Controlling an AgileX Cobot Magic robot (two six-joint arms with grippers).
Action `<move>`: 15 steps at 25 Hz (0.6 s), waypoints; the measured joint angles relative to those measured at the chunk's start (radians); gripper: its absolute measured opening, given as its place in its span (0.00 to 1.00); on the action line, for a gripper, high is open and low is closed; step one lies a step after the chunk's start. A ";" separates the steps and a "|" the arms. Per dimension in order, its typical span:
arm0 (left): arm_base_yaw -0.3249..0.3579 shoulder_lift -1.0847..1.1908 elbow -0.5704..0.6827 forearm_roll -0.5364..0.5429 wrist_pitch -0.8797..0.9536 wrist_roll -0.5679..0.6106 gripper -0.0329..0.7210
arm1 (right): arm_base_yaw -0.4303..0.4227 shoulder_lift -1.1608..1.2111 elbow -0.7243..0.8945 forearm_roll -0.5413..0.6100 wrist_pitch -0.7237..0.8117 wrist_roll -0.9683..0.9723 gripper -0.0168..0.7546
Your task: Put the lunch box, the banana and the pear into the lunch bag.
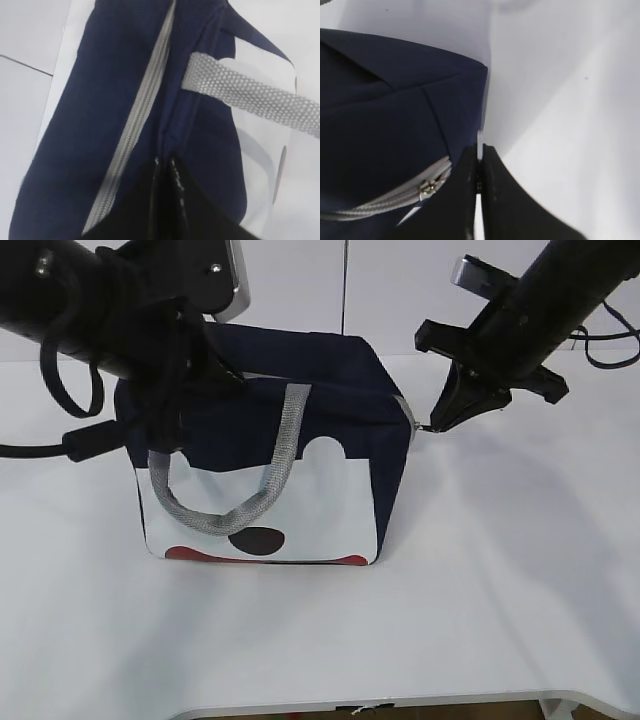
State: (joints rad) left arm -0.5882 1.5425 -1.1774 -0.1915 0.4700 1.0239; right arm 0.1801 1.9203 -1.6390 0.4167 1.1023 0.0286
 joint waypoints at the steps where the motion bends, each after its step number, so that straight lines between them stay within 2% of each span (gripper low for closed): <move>1: 0.003 0.000 0.000 0.000 0.000 0.000 0.03 | 0.000 0.005 0.004 0.014 -0.020 -0.005 0.04; 11: 0.024 0.000 0.000 0.004 -0.002 0.000 0.03 | 0.000 0.079 0.090 0.233 -0.132 -0.221 0.05; 15: 0.024 0.000 0.000 0.004 -0.002 0.000 0.03 | -0.003 0.083 0.090 0.260 -0.152 -0.259 0.05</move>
State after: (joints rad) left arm -0.5639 1.5425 -1.1774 -0.1870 0.4677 1.0239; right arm 0.1773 2.0029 -1.5488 0.6772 0.9504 -0.2305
